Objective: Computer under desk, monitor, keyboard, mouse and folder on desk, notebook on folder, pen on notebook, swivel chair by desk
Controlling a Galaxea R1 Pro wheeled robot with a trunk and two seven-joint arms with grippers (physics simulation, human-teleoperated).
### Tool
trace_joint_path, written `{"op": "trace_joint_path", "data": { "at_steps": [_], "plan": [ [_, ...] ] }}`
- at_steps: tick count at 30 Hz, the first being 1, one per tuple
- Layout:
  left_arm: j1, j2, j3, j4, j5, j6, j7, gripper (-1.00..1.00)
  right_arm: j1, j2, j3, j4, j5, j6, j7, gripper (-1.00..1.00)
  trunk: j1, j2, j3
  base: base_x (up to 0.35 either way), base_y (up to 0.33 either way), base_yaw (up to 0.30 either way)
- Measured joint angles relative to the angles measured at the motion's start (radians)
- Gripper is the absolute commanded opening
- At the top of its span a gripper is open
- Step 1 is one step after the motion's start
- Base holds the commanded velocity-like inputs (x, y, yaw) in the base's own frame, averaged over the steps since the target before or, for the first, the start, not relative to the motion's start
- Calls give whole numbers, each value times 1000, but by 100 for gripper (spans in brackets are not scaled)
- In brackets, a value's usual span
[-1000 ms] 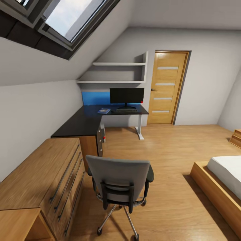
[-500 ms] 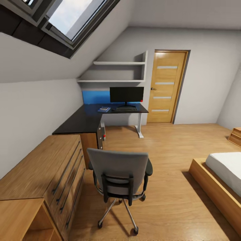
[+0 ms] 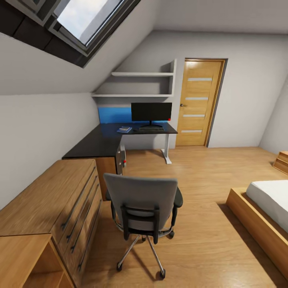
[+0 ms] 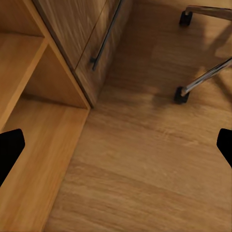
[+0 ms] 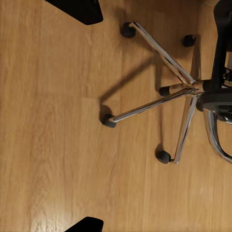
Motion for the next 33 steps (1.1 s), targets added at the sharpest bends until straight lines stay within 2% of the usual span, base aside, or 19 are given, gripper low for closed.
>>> {"op": "trace_joint_path", "data": {
  "at_steps": [27,33],
  "plan": [
    [0,2,0,0,0,0,0,100,0,0,0,0,0,0,0,100,104,-189,-85,-10,0,0],
    [0,2,0,0,1,0,0,100,0,0,0,0,0,0,0,100,127,-231,-103,-204,0,0]
  ]
}}
